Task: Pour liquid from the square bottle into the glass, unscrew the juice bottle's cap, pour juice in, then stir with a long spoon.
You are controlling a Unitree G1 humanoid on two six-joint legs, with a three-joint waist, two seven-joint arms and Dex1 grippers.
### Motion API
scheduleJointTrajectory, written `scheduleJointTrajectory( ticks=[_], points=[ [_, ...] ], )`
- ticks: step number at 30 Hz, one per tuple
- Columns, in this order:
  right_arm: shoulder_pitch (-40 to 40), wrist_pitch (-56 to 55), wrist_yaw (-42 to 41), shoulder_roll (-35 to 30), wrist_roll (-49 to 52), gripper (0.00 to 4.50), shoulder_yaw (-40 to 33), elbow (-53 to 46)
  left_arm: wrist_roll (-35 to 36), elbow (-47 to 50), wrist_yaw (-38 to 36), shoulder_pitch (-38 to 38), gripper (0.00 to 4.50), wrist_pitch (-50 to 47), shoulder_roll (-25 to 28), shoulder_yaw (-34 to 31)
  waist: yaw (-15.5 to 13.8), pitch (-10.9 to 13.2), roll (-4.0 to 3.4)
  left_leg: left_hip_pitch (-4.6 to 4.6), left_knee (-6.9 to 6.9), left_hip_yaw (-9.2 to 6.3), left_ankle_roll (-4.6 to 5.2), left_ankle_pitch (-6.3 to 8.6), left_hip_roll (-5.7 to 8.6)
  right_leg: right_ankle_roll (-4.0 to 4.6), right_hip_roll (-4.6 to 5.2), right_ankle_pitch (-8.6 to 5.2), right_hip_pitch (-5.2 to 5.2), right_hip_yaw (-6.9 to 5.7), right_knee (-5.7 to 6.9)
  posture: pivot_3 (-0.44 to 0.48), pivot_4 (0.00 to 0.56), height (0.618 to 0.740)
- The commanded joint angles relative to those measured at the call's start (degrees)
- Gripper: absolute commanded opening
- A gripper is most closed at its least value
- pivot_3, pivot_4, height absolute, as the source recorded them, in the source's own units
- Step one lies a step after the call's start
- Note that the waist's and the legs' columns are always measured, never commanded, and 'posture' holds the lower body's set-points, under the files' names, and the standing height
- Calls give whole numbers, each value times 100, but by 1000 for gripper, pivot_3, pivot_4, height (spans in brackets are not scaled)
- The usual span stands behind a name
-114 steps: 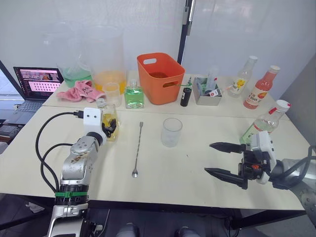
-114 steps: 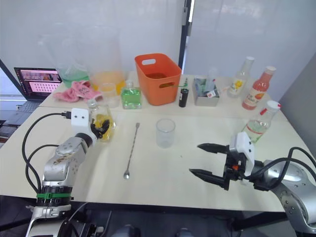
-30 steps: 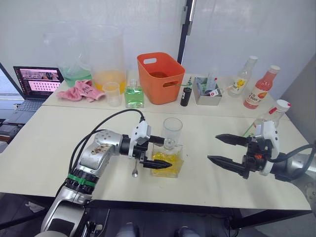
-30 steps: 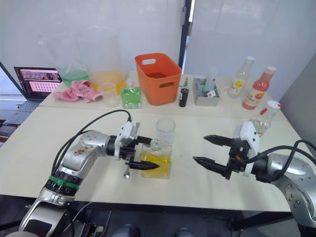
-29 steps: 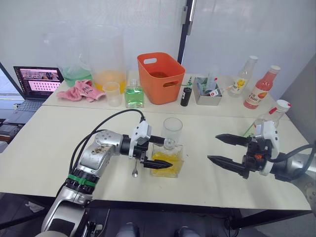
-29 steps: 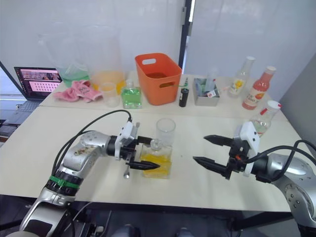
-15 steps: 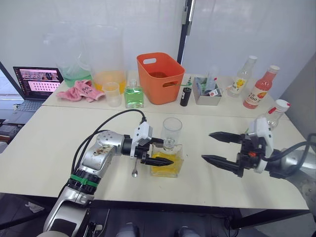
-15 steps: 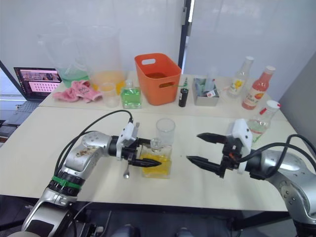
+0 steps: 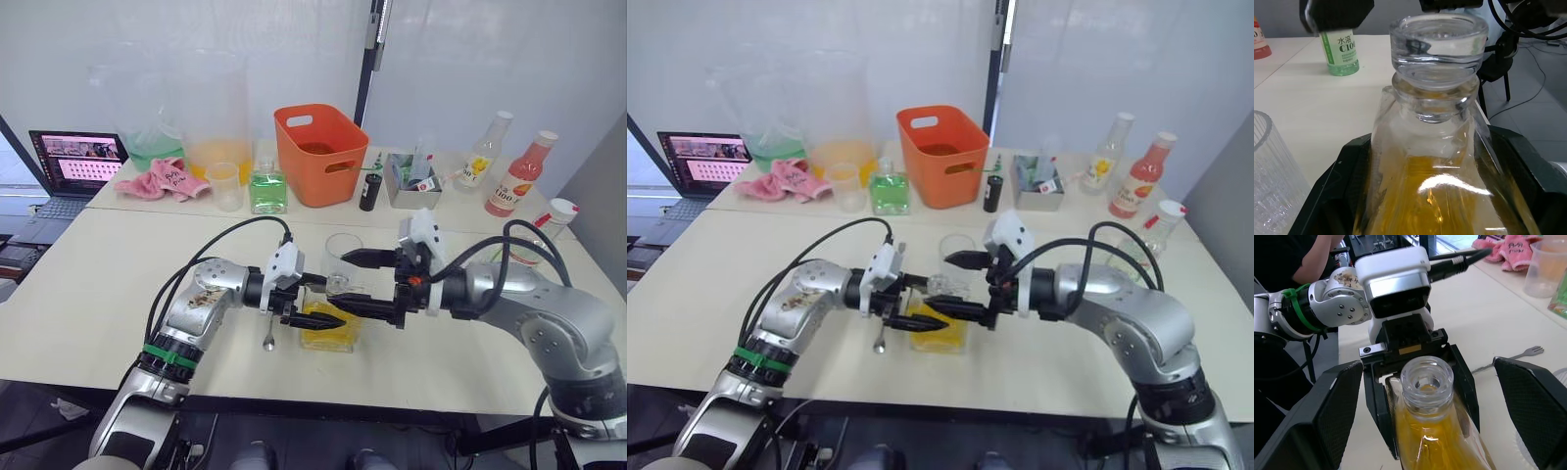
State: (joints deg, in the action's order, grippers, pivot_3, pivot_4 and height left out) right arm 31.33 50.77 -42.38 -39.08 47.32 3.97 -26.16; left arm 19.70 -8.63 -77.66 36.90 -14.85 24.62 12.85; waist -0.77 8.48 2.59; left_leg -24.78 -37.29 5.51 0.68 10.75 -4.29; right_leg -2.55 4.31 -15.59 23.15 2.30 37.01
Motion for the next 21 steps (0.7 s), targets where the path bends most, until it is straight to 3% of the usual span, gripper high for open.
scheduleJointTrajectory(
  ticks=[1, 2, 5, 13, 21],
  points=[
    [127, -58, -102, 29, -87, 4500, -7, 34, -82, 13, 16, 71, 2813, 96, -20, 65, 0, 0, 0, 0, 0, 0, 0, 0, 0, 0, 0, 0, 0, 0, 0, 0, 150, 739],
    [139, -71, -119, 65, -120, 4500, 19, 75, -81, 16, 24, 74, 2813, 90, -24, 60, 1, 0, 0, 0, 0, 0, 0, 0, 0, 0, 0, 0, 0, 0, 0, 0, 150, 739],
    [159, -103, -153, 140, -213, 3665, 49, 122, -84, 37, 30, 64, 2813, 86, -20, 57, 3, 0, 0, 0, 0, 0, 0, 0, 0, 0, 0, 0, 0, 0, 0, 0, 150, 739],
    [234, -47, -140, 296, -110, 1057, -111, 72, -88, 113, 21, 6, 2813, 57, 30, 70, 8, 0, 0, -2, -1, -1, 1, 0, -1, 0, -1, 0, 1, -1, 2, 0, 150, 739],
    [319, -3, -4, 316, 95, 1058, -355, -86, -101, 138, 10, -6, 2813, 30, 60, 98, 9, 0, 0, -2, -1, -1, 1, 0, -1, 0, -1, 0, 1, -1, 1, 0, 150, 739]
  ],
)
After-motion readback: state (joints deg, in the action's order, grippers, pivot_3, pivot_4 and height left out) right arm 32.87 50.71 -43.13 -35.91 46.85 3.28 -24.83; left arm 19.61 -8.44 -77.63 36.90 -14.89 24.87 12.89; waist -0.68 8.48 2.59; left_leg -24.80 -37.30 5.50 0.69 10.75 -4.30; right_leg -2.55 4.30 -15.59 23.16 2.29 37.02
